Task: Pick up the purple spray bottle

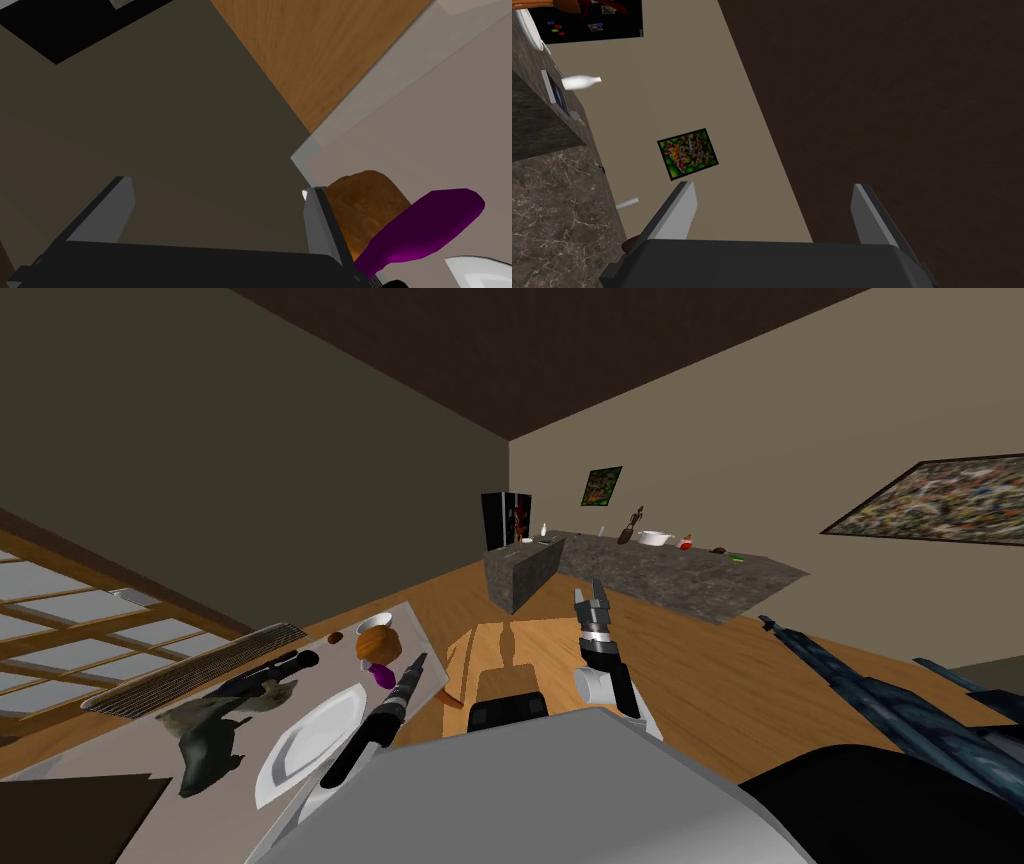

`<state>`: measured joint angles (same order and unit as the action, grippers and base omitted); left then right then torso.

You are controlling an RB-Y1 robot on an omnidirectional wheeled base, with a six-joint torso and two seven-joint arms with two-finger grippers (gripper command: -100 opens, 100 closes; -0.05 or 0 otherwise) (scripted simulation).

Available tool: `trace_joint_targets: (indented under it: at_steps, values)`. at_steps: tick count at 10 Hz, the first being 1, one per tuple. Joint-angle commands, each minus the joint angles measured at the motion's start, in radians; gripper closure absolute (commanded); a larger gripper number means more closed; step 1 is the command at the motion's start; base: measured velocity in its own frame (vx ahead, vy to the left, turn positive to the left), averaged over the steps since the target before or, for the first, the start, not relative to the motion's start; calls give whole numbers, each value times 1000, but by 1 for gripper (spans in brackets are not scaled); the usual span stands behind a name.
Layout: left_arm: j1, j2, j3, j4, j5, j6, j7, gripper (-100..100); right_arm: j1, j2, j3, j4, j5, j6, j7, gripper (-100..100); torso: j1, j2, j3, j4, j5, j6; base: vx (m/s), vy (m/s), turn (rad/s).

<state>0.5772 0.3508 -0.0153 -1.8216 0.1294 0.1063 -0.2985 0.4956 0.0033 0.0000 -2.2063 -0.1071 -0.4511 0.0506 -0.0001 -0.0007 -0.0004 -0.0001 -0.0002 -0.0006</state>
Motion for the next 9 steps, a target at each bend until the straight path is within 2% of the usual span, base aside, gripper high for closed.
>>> trace_joint_targets:
  at_steps: [1, 2, 3, 4, 5, 6, 9]
  values:
    - [9, 19, -7, 38, 0, 30, -14, -100, 0, 0, 0, 0, 0, 0, 0, 0, 0, 0, 0, 0, 0, 0, 37, -19, -124]
    - [9, 19, -7, 38, 0, 30, -14, -100, 0, 0, 0, 0, 0, 0, 0, 0, 0, -1, 0, 0, 0, 0, 34, -13, -46]
    - [13, 44, -13, 78, 3, 53, -23, -100, 0, 0, 0, 0, 0, 0, 0, 0, 0, -1, 0, 0, 0, 0, 43, -10, -100]
    - [13, 44, -13, 78, 3, 53, -23, -100, 0, 0, 0, 0, 0, 0, 0, 0, 0, -1, -1, 0, 0, 0, 33, -5, -51]
    - [15, 70, -18, 117, 7, 75, -30, -100, 0, 0, 0, 0, 0, 0, 0, 0, 0, -1, 0, 0, 0, 0, 44, -6, -92]
    - [15, 70, -18, 117, 7, 75, -30, -100, 0, 0, 0, 0, 0, 0, 0, 0, 0, -1, -1, 0, 0, 0, 35, -4, -42]
    - [22, 150, -37, 219, 14, 132, -48, -100, 0, 0, 0, 0, 0, 0, 0, 0, 1, -3, -1, 0, 0, 0, 62, -3, -106]
